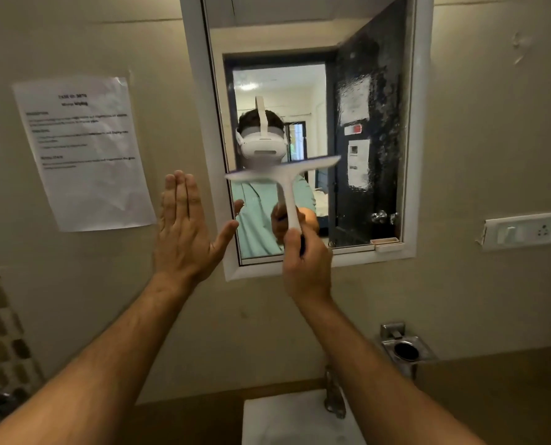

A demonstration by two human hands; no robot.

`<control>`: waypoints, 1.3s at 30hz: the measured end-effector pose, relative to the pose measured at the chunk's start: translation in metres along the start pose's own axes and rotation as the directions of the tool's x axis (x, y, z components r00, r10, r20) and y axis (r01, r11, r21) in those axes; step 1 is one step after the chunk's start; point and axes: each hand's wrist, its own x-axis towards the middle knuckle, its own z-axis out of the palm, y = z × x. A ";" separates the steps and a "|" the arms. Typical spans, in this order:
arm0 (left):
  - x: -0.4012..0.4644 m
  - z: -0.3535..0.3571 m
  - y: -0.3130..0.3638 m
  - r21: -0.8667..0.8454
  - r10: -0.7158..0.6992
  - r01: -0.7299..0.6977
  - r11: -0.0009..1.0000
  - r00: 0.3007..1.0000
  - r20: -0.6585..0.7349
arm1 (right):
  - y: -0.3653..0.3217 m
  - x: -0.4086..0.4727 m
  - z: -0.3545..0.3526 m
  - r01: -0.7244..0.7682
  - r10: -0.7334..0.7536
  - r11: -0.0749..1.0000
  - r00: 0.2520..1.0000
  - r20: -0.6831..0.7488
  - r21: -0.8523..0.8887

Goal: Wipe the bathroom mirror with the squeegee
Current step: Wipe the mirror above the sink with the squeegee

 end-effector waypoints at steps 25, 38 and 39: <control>-0.016 0.004 0.032 -0.071 -0.009 0.012 0.997 0.999 0.041 | 0.019 -0.013 -0.026 -0.193 0.158 0.974 0.956 0.247 0.122; -0.043 0.005 0.060 -0.033 -0.054 0.057 0.998 0.996 0.066 | 0.011 -0.006 -0.037 -0.295 0.201 0.921 0.920 0.337 0.254; -0.045 0.004 0.061 -0.024 -0.056 0.057 0.998 0.996 0.070 | 0.014 -0.005 -0.036 -0.309 0.207 0.910 0.915 0.345 0.275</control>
